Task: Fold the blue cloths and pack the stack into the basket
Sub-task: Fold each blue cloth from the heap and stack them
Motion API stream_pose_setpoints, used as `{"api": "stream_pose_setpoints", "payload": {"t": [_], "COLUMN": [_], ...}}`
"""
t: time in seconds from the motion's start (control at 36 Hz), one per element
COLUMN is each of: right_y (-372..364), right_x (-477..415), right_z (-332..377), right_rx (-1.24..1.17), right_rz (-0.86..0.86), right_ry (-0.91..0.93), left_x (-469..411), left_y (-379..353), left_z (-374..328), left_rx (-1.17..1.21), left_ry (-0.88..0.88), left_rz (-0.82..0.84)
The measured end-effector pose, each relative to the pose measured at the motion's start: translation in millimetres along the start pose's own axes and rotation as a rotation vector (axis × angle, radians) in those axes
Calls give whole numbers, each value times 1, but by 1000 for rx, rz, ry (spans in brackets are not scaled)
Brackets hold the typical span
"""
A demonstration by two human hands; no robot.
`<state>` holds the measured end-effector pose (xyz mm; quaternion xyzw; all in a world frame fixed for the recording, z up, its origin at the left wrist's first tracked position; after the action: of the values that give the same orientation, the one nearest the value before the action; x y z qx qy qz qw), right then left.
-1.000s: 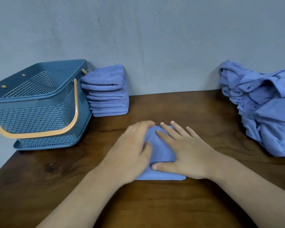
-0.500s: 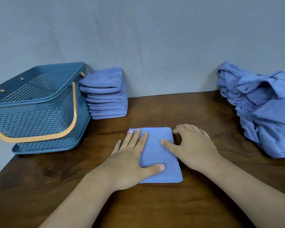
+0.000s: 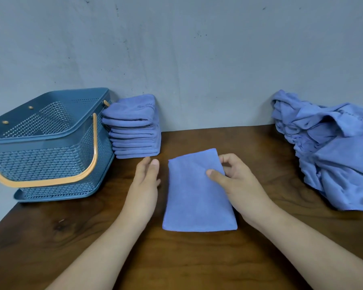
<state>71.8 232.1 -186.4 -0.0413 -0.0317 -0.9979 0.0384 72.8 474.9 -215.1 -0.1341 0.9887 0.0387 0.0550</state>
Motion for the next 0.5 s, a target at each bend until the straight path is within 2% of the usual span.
{"api": "stream_pose_setpoints", "payload": {"t": [0.08,0.19,0.25,0.36,0.5], "right_y": [-2,4,8,8,7], "right_x": [7,9,9,12,17], "right_z": [18,27,27,28,34], "right_rx": [-150,-239,-243,-176,-162], "right_rz": [42,17,-33,-100,-152], "right_ry": [65,142,163,221,250], "left_x": [5,30,36,39,45], "left_y": [-26,-56,-52,-37,-30], "left_z": [-8,-28,-33,-43,-58], "left_rx": [287,386,345,169,114], "left_ry": [62,76,16,-107,-245], "left_rz": [132,377,341,141,53]}}
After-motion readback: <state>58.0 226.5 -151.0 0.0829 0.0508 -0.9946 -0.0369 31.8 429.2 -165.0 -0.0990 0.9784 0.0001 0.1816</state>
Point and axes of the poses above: each hand's wrist, its own x-axis away from the middle knuckle, its own y-axis out of the back of the hand, z = x × y, the point moved 10 cm from there along -x, towards the middle knuckle, and after that the axes turned 8 degrees about -y, right-handed, at the moved point
